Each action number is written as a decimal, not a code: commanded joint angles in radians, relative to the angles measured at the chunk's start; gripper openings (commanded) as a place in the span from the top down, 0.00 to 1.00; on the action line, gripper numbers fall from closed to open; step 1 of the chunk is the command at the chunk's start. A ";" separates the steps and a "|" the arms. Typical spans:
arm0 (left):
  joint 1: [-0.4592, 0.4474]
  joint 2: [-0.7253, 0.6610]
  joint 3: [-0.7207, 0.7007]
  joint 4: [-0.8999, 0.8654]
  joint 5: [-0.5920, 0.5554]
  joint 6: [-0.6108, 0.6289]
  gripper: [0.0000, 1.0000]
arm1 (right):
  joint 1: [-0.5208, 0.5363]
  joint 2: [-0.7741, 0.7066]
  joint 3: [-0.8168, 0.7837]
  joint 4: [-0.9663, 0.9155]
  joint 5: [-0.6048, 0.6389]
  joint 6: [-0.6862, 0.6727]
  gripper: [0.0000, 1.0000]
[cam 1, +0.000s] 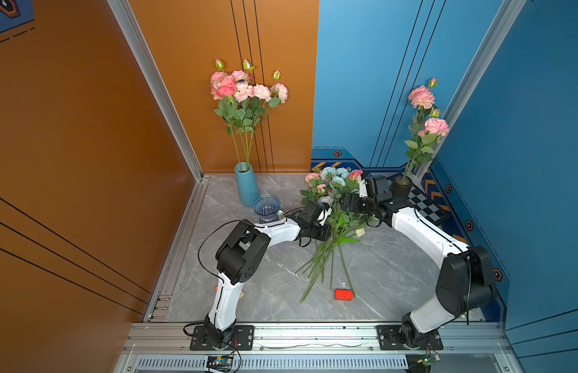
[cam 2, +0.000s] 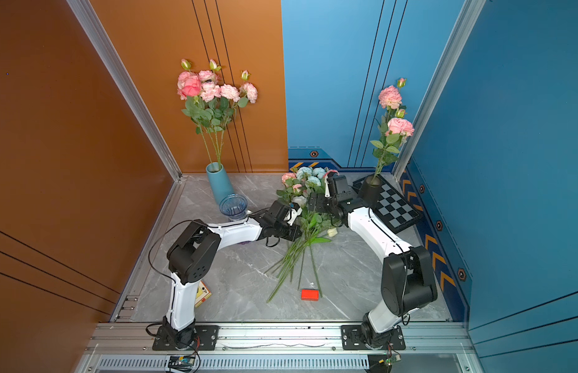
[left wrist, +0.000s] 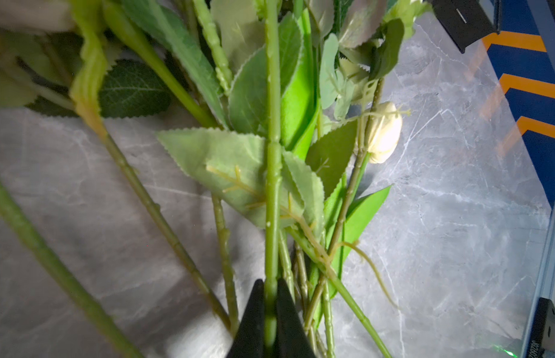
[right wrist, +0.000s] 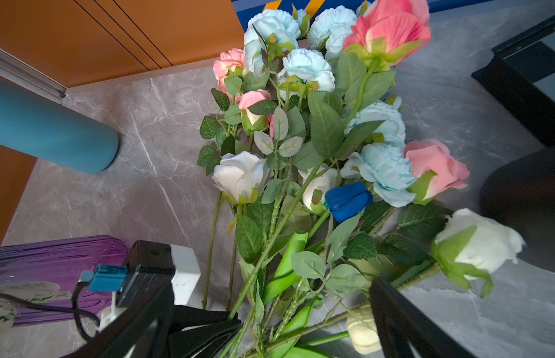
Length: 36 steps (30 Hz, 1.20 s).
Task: Place the pink flowers into the vase
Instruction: Pick up the flower at the center of the board.
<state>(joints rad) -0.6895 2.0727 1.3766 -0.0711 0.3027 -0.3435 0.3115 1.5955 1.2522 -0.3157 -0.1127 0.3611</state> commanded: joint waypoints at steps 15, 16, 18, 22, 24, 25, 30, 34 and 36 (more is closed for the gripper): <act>0.022 -0.117 0.003 -0.007 0.006 0.008 1.00 | 0.005 -0.004 0.001 -0.034 -0.047 0.023 0.00; 0.023 -0.124 0.003 -0.007 0.008 0.008 1.00 | 0.005 -0.003 0.002 -0.033 -0.051 0.027 0.00; 0.026 -0.134 0.002 -0.007 0.010 0.009 1.00 | 0.005 -0.002 0.004 -0.033 -0.059 0.034 0.00; 0.023 -0.155 -0.006 0.008 0.014 0.008 1.00 | 0.006 -0.001 0.014 -0.034 -0.079 0.051 0.00; 0.018 -0.166 -0.016 0.026 0.011 0.004 1.00 | 0.005 0.000 0.021 -0.034 -0.076 0.061 0.00; 0.013 -0.172 -0.023 0.034 0.003 -0.001 1.00 | 0.005 0.001 0.026 -0.033 -0.070 0.065 0.00; 0.002 -0.206 -0.070 0.108 -0.005 -0.029 1.00 | -0.001 0.027 0.058 -0.033 -0.065 0.087 0.00; -0.014 -0.226 -0.085 0.125 -0.012 -0.032 1.00 | -0.007 0.064 0.102 -0.029 -0.079 0.112 0.03; -0.020 -0.236 -0.096 0.136 -0.014 -0.032 1.00 | -0.009 0.085 0.127 -0.018 -0.089 0.127 0.06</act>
<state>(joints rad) -0.6956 1.8797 1.2961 0.0151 0.2966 -0.3672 0.3111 1.6512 1.3369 -0.3252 -0.1829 0.4503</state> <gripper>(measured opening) 0.081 0.952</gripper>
